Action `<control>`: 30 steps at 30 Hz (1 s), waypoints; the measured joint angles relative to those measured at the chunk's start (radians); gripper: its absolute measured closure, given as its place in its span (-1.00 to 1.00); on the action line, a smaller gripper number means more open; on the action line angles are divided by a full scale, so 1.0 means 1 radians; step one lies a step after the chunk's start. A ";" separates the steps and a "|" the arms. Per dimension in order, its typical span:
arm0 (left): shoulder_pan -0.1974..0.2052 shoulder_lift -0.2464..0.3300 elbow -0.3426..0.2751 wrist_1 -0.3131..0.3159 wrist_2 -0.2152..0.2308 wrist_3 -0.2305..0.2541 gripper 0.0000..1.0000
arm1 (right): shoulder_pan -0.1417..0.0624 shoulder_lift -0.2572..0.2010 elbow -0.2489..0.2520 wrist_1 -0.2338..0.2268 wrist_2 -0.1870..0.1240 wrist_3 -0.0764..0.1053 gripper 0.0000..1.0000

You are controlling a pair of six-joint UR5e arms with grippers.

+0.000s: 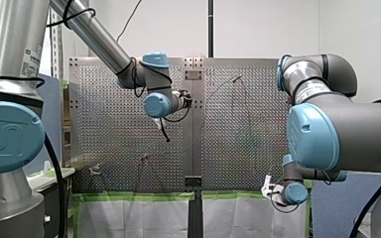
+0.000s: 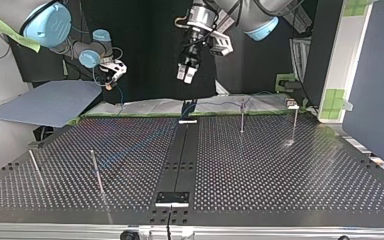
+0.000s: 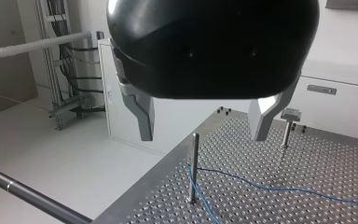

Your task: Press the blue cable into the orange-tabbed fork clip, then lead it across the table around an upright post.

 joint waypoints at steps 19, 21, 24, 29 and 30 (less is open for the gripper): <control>0.002 0.001 -0.179 0.054 -0.001 -0.009 -1.00 | 0.001 -0.001 0.000 0.004 0.016 -0.008 1.00; 0.002 0.001 -0.182 0.054 -0.001 -0.009 -1.00 | 0.001 -0.001 0.000 0.004 0.016 -0.009 1.00; 0.002 0.001 -0.183 0.054 -0.001 -0.009 -1.00 | 0.001 -0.001 0.000 0.004 0.016 -0.009 1.00; 0.002 0.001 -0.183 0.054 -0.001 -0.009 -1.00 | 0.001 -0.001 0.000 0.004 0.016 -0.010 1.00; 0.002 0.001 -0.183 0.054 -0.001 -0.009 -1.00 | 0.001 -0.001 0.000 0.004 0.016 -0.010 1.00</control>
